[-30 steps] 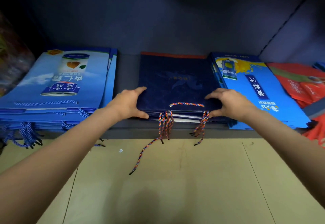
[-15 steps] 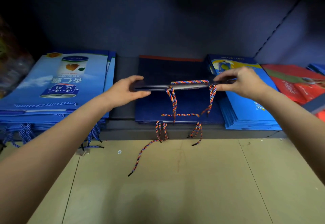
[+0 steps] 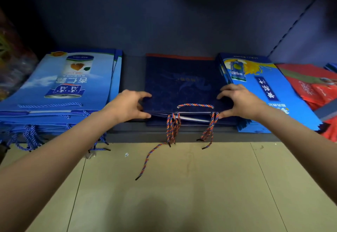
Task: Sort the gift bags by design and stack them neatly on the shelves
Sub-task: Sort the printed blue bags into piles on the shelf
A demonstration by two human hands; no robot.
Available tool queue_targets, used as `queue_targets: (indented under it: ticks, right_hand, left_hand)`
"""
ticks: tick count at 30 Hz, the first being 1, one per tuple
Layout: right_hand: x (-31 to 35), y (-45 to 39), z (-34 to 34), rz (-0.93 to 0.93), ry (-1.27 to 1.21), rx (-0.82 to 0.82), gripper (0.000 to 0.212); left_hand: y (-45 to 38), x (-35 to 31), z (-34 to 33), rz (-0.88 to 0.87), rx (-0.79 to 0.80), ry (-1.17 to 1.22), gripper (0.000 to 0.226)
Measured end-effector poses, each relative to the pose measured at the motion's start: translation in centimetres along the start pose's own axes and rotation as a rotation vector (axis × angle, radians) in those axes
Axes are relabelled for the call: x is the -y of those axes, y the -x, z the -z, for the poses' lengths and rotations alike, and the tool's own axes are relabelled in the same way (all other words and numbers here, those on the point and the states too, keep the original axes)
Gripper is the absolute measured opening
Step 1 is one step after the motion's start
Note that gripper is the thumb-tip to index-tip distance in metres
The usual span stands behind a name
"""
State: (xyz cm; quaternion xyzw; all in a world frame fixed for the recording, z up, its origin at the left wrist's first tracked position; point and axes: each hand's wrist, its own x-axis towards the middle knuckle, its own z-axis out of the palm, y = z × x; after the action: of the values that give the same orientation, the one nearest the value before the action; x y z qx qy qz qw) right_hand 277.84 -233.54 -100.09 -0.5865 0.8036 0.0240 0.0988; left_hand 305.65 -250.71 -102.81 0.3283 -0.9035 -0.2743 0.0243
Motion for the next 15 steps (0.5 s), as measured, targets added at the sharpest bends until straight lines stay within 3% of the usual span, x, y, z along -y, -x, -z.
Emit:
queue_targets:
  ticks: [6,9,12,15]
  right_hand:
    - [2.4,-0.9,-1.0,-0.045,0.154,0.298,0.069]
    - [5.0,-1.5,-0.2,0.052,0.031,0.214,0.063]
    - [9.5,-2.6,0.1,0.103,-0.391,-0.026,0.046]
    - [15.8,-4.7,-0.9,-0.01,-1.002,0.027,0.036]
  left_hand:
    - [0.6,0.2,-2.6,0.017,0.153,-0.32,0.072]
    - [2.2,0.6,-2.0,-0.053,-0.022,-0.242,0.054]
    - [4.5,2.3,0.1,-0.158,-0.39,-0.192,0.034]
    - [7.0,5.6,2.5,-0.137,-0.555,-0.234,0.04]
